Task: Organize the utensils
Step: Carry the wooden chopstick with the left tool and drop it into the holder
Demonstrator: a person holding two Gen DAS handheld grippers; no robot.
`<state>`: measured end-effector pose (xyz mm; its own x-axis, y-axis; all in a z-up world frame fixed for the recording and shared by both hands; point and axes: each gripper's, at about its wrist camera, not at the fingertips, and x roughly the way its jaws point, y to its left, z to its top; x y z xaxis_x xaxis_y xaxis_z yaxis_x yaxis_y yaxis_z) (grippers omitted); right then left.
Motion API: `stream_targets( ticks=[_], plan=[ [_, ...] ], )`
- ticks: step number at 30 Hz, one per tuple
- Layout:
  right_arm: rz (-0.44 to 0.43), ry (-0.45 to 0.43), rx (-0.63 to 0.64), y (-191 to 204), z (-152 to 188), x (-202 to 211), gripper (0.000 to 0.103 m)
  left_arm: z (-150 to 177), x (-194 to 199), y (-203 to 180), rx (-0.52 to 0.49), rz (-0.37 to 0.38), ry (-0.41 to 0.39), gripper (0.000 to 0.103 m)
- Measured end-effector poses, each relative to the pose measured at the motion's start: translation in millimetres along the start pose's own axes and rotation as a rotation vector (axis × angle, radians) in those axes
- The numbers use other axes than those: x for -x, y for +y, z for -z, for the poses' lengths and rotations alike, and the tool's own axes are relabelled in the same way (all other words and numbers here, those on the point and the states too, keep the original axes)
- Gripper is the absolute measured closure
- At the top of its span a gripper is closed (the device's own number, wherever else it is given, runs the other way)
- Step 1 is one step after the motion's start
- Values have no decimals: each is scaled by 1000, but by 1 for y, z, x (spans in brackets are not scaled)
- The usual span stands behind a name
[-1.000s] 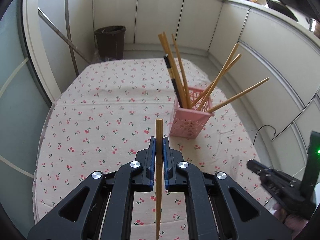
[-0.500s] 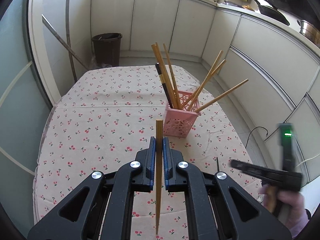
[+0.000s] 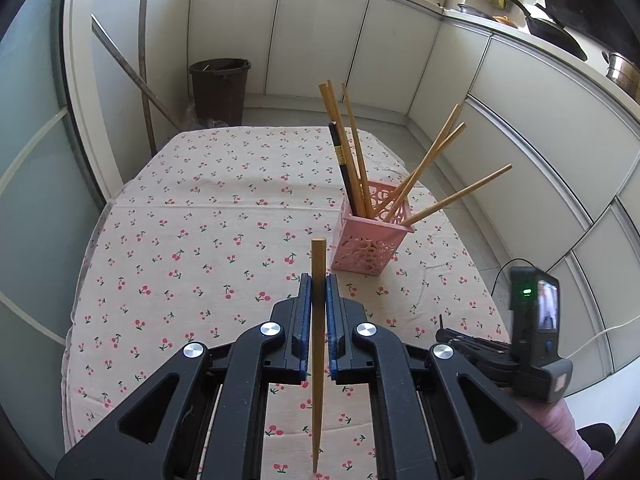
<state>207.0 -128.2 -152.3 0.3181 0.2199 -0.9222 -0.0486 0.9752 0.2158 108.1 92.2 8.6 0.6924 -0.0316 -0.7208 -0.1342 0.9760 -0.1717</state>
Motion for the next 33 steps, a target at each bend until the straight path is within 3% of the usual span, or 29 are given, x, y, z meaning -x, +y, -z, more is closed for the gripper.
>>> stream_targets(
  ticks=[5,14,23,33],
  plan=[
    [-101,-130,-8,0,4,48,98,-2,13,-3,5,18,-41,96],
    [-199,-337,26,-1,16,139,98,-11,52,-12,7,47,-130,97],
    [-287,-411,-44,-17,-1,175,98,-64,76,-27,24,59,-206,97],
    [-347,-402,-52,-25,-4,184,98,-131,76,-54,36,32,-293,97]
  ],
)
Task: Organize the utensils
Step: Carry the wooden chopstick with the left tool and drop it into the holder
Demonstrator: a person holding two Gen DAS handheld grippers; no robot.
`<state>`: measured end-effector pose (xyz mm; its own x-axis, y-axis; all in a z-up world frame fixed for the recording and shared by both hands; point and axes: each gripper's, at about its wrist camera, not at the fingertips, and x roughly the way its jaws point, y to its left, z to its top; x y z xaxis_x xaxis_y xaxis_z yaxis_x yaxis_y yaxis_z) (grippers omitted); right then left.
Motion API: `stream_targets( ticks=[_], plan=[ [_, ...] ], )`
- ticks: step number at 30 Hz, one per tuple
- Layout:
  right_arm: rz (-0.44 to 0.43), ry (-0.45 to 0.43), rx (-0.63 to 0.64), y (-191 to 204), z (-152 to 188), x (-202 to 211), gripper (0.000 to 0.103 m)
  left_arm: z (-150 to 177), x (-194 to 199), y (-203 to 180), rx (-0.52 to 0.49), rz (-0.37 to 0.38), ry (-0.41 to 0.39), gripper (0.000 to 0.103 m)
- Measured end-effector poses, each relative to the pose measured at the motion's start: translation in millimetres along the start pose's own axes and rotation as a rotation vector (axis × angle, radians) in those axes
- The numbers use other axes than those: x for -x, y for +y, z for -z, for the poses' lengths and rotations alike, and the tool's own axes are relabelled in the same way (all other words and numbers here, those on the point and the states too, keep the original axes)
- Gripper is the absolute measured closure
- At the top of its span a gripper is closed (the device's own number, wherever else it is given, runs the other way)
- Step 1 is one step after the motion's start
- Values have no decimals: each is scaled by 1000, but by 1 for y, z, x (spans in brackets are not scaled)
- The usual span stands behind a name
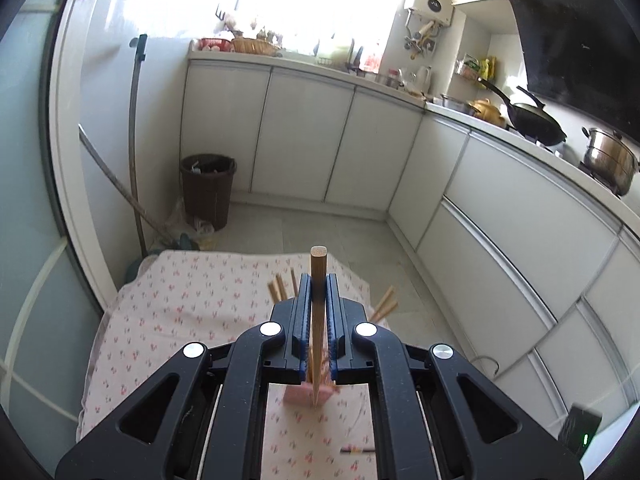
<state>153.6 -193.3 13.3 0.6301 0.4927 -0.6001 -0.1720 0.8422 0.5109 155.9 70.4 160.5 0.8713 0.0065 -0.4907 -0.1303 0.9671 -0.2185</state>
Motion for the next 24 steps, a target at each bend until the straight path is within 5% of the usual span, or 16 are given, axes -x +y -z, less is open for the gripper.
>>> stream_targets(
  ticks=[9,15,24],
  plan=[
    [3,29,-15,-7,1,-7,98,-2,-53,-1,42,-35,44,95],
    [0,22,-12,-4,0,-5,98,13,-44,18,83,-32,47,95],
    [-25,-51,-3,15,-12,11,98,88,-31,55,107,-79,143,95]
  ],
)
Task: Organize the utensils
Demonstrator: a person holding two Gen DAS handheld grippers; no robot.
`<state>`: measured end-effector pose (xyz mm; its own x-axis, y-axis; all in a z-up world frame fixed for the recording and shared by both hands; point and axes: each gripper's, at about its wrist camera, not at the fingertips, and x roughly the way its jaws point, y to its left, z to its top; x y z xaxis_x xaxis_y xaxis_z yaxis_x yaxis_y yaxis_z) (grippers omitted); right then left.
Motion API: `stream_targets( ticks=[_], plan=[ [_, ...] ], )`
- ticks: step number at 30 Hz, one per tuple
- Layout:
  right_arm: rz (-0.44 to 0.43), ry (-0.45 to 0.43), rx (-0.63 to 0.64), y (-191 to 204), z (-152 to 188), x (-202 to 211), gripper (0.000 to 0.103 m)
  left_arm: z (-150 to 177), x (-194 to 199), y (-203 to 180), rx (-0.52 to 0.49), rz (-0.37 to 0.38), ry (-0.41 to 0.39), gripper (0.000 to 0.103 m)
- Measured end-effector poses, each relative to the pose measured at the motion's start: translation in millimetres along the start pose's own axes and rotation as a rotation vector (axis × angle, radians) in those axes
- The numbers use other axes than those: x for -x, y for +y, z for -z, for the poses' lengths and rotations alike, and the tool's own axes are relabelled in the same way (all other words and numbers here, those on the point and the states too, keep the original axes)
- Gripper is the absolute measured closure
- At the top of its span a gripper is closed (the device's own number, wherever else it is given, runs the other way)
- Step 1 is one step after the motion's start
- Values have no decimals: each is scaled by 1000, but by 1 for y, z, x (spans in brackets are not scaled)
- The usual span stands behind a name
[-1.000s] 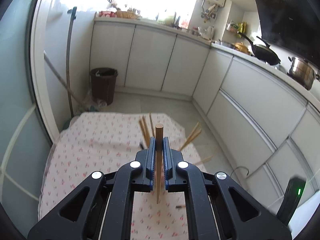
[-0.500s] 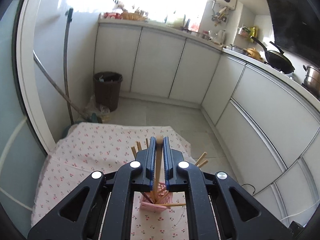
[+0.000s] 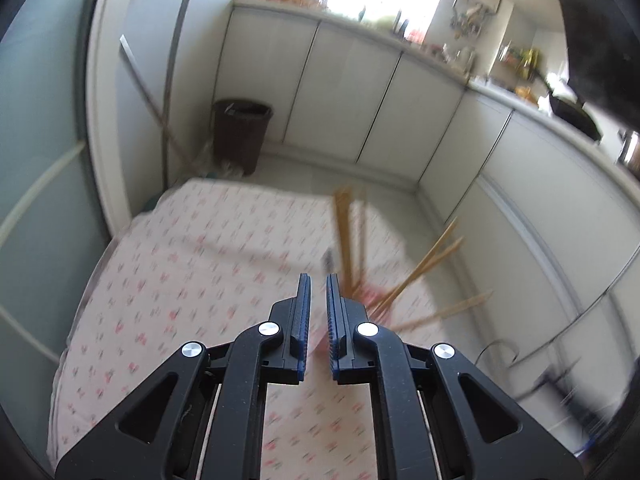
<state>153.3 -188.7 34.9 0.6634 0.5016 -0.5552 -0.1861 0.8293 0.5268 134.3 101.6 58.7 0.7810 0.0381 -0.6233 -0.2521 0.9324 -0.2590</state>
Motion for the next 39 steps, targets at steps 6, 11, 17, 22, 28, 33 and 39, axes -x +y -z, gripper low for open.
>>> stream_targets(
  ticks=[6,11,17,22,28,33,39],
  plan=[
    [-8,-91,44,36,-33,11,98,40,-32,23,2,-70,149,94],
    [-13,-175,76,69,-71,8,98,45,-41,28,-7,-61,190,89],
    [31,-216,92,84,-97,-22,98,43,-48,36,22,-33,215,85],
    [54,-191,100,72,-89,-72,94,40,-51,37,50,-6,221,83],
    [68,-148,125,61,-67,-80,94,30,-33,29,33,20,111,83],
    [120,-117,181,56,-48,-68,94,27,-16,9,-7,44,49,83],
    [186,-75,227,43,-17,-58,88,31,-1,-17,-68,75,16,83]
  ],
)
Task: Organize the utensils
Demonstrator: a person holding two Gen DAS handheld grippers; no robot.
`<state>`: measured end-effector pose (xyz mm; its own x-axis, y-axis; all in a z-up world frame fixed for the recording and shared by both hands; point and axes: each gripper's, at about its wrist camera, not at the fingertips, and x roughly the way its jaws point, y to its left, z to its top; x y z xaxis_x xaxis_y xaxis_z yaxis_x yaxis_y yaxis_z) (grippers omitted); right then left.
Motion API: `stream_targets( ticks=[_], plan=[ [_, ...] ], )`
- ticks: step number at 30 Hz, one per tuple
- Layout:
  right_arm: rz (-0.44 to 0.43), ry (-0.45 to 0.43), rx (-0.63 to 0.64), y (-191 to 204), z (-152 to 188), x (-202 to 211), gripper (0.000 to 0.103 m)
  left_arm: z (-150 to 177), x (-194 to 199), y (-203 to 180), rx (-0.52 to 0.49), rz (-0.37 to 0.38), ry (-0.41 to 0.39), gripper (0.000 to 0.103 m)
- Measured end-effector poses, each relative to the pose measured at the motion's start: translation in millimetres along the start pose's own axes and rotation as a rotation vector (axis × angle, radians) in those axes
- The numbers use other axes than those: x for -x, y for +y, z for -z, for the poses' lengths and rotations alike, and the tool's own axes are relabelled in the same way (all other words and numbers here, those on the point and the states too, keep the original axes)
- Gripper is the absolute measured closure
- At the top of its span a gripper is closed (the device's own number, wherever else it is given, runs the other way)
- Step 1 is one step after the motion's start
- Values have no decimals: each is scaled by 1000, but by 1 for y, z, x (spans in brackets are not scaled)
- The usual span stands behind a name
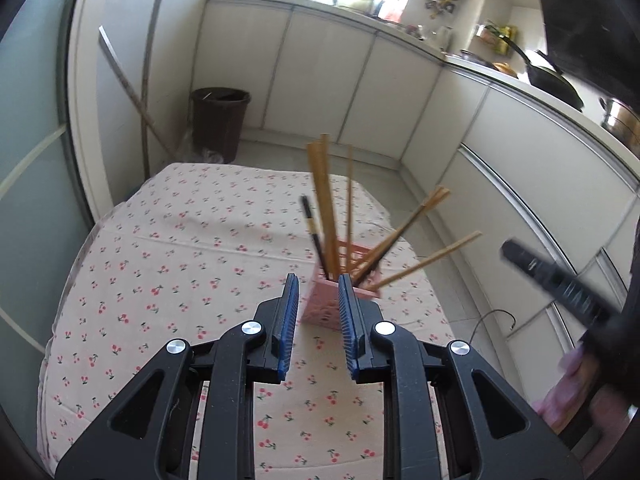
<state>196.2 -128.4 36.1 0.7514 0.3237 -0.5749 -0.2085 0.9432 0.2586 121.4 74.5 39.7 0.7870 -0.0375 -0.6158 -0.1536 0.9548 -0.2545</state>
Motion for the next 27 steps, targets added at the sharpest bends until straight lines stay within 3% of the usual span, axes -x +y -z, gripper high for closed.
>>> stream_targets(
  ticks=[3,5,7,10,11,20,27],
  plan=[
    [14,20,15,-4,16,6,78,6,3,-14,-40,5,5,78],
    [23,24,26,-5,25,10,69,11,4,-22,-67,-5,5,64],
    [40,26,30,-10,35,16,67,16,5,-26,-90,-21,5,56],
    [65,23,32,-13,45,23,49,22,8,-29,-121,-51,-8,44],
    [79,18,35,-14,49,25,47,24,9,-30,-128,-56,-12,40],
    [193,-4,23,-26,71,38,40,40,12,-35,-160,-79,17,26],
    [247,-30,-13,-33,79,47,23,51,9,-35,-163,-86,38,21]
  ],
)
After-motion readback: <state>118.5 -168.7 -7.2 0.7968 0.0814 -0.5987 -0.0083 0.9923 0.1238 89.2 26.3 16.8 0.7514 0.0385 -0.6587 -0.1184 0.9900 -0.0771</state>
